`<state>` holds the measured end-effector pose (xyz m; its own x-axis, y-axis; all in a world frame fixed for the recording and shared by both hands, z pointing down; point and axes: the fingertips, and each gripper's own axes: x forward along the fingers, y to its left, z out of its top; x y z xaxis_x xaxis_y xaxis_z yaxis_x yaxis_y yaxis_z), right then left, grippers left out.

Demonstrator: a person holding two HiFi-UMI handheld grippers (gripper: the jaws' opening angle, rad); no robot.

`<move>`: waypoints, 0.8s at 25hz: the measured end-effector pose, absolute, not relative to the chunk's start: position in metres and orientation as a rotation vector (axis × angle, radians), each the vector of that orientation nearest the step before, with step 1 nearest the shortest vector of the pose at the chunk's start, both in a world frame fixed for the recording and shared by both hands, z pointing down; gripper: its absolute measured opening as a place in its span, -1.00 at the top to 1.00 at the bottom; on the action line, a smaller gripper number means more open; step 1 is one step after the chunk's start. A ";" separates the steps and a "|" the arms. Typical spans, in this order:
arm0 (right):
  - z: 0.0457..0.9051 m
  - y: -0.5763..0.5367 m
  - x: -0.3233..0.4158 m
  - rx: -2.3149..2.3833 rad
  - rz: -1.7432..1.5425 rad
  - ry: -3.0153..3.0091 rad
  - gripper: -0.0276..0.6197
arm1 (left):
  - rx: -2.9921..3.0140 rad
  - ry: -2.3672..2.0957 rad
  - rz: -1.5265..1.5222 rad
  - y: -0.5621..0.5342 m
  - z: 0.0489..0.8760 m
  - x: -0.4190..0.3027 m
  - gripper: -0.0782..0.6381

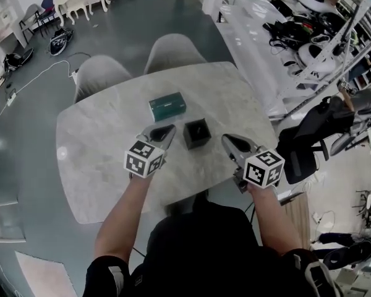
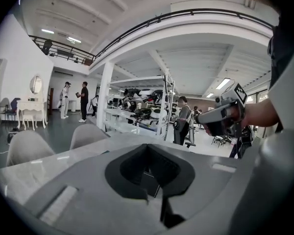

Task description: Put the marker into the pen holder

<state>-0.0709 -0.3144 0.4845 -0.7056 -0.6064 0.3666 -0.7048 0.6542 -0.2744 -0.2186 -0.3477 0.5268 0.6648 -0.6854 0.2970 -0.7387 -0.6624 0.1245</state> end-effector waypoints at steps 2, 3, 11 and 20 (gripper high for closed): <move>0.477 -0.310 -0.071 1.062 0.563 -2.648 0.91 | 2.695 -1.126 0.291 -0.341 0.516 -0.213 0.76; 0.473 -0.308 -0.067 1.061 0.550 -2.658 0.91 | 2.721 -1.115 0.262 -0.338 0.508 -0.208 0.75; 0.455 -0.294 -0.045 1.088 0.540 -2.692 0.91 | 2.740 -1.179 0.039 -0.310 0.434 -0.202 0.75; 0.434 -0.277 0.021 1.109 0.489 -2.803 0.91 | 2.737 -1.315 -0.008 -0.310 0.407 -0.156 0.75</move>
<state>0.0210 -0.2771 0.4337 -0.7332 -0.6511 0.1965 -0.6791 0.6858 -0.2617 -0.1556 -0.3096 0.4072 0.6259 -0.7788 0.0405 -0.7783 -0.6205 0.0964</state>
